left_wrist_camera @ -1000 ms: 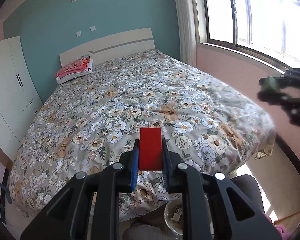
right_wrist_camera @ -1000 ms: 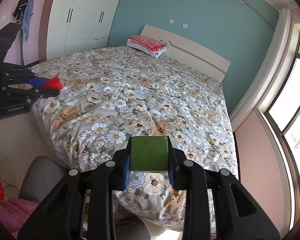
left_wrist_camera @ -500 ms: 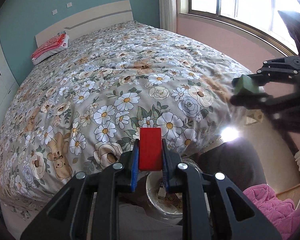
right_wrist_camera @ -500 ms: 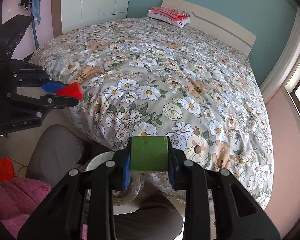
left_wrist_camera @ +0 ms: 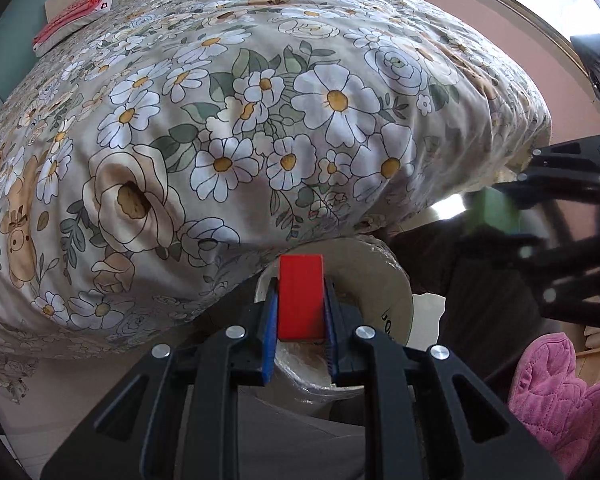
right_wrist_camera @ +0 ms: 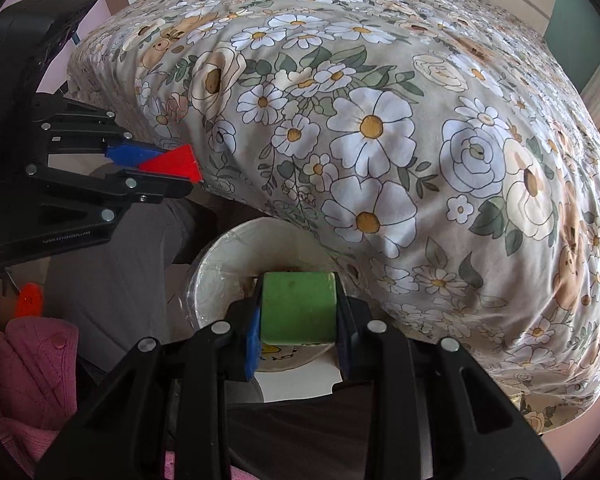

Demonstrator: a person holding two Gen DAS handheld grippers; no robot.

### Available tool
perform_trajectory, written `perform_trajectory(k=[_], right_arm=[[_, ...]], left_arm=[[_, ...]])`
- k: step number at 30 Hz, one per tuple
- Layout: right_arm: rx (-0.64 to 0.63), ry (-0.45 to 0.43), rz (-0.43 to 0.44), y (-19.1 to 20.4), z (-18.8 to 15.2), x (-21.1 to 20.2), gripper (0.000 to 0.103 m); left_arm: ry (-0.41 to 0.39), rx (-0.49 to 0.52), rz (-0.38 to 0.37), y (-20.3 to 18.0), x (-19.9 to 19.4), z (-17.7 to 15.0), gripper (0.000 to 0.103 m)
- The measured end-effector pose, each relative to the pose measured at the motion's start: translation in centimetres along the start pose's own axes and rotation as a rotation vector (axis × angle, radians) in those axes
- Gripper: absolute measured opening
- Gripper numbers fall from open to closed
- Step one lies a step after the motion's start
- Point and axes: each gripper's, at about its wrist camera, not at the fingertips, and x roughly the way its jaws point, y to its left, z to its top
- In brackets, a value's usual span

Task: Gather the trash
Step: 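Carry the red block and green cube in both tools to the bin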

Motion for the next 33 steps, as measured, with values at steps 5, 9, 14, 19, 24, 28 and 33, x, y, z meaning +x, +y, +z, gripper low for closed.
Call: perform_trajectory(k=[5, 9, 14, 19, 24, 28, 33], right_arm=[[0.034, 0.080, 0.029, -0.3, -1.4, 4.9, 0.031], [0.068, 0.153, 0.066, -0.6, -2.7, 8.9, 0.031], [0.124, 0.243, 0.120, -0.9, -4.4, 13.4, 0.031], [0.167, 0.310, 0.147, -1.0, -5.3, 17.0, 0.031], [0.208, 0.360, 0.153, -0.9, -5.8, 19.8, 0.031], [0.241, 0.394, 0.167, -0.9, -6.0, 21.8, 0.031], [0.243, 0.442, 0.179, -0.2, -6.6, 24.2, 0.031]], left_arm=[[0.103, -0.023, -0.021, 0.0, 5.2, -1.3, 0.022], [0.181, -0.072, -0.067, 0.2, 9.2, -2.2, 0.022], [0.249, -0.121, -0.107, 0.5, 12.7, -2.9, 0.022], [0.305, -0.162, -0.125, 0.7, 15.8, -3.6, 0.022], [0.357, -0.223, -0.140, 1.1, 18.6, -4.6, 0.022], [0.398, -0.261, -0.156, 1.6, 20.5, -5.1, 0.022], [0.432, -0.275, -0.171, 1.7, 22.2, -5.4, 0.022]])
